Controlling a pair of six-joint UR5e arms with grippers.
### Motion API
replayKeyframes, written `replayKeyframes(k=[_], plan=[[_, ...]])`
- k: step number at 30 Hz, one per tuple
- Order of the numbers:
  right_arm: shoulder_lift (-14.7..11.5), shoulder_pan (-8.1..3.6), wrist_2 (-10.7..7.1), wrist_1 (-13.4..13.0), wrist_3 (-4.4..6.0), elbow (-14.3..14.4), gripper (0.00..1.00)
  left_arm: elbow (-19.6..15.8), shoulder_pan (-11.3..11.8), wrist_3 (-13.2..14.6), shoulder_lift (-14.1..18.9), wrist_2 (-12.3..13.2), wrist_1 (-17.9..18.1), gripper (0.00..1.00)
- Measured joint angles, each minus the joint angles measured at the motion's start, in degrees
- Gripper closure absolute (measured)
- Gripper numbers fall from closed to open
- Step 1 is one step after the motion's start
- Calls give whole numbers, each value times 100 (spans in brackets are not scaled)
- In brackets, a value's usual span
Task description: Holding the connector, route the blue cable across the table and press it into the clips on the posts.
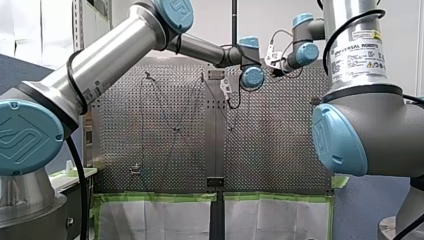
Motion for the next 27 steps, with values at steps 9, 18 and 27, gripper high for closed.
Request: replayKeyframes(k=[9, 18, 27], plan=[[106, -74, -234, -162, 4, -19, 100, -43, 193, 7, -29, 342, 111, 100], [207, -105, -275, -248, 4, -24, 100, -65, 254, -6, -27, 494, 100, 100], [185, -27, -274, -222, 4, -27, 100, -70, 244, -17, -23, 506, 22, 67]])
